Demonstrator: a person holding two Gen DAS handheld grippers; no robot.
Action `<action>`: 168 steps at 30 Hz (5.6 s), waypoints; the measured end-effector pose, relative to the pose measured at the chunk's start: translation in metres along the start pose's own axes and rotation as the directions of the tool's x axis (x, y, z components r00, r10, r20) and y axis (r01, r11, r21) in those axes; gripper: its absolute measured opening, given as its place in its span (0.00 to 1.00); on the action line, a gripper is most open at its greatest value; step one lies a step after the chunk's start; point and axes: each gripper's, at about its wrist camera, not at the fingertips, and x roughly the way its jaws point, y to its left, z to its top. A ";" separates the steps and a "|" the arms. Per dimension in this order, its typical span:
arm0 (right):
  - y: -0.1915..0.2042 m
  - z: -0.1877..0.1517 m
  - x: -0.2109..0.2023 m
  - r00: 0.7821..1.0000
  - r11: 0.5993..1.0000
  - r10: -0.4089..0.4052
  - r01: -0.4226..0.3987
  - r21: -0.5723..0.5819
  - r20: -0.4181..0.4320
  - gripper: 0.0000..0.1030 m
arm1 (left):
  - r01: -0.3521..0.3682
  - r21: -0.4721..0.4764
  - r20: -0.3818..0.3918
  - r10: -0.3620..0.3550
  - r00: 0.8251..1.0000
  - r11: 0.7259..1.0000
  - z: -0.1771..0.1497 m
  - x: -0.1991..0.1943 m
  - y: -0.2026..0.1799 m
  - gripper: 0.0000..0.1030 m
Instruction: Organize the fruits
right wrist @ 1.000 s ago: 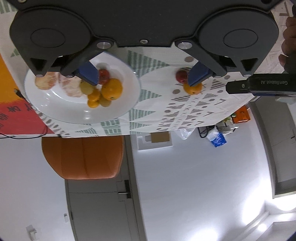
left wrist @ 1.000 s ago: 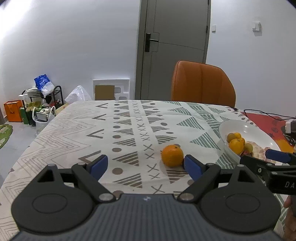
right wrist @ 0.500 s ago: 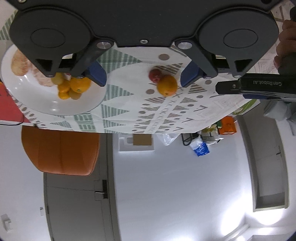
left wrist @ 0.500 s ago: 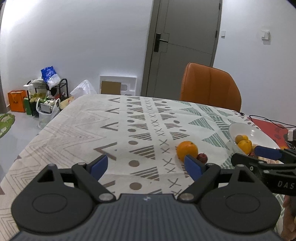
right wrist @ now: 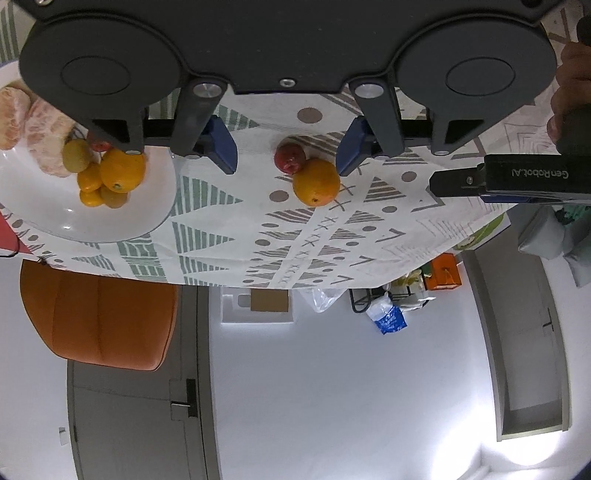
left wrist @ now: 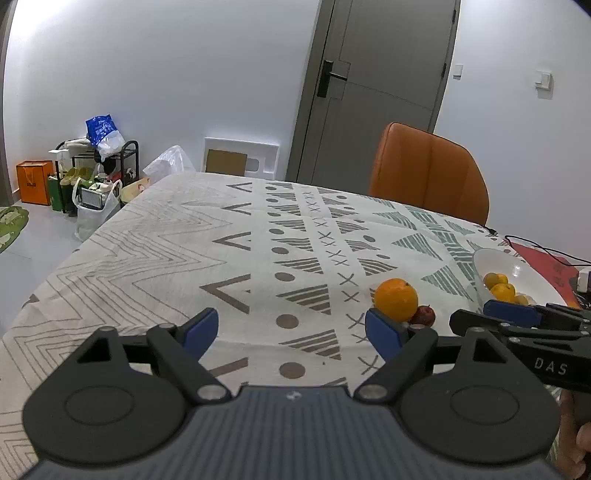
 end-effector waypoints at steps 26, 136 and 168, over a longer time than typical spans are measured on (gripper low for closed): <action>0.008 0.000 0.050 0.995 0.998 -0.008 0.001 -0.070 -0.099 0.22 | -0.012 -0.032 -0.016 0.012 1.000 0.999 0.004 0.016 0.020 0.79; -0.130 -0.043 -0.109 0.976 0.948 -0.186 0.148 0.281 0.112 0.55 | 0.204 0.250 -0.003 -0.210 0.978 0.946 0.026 0.018 -0.169 0.72; -0.069 -0.029 -0.130 0.984 0.979 -0.119 0.095 0.180 0.129 0.97 | 0.030 0.170 0.011 -0.033 0.999 0.985 0.013 -0.053 -0.093 0.91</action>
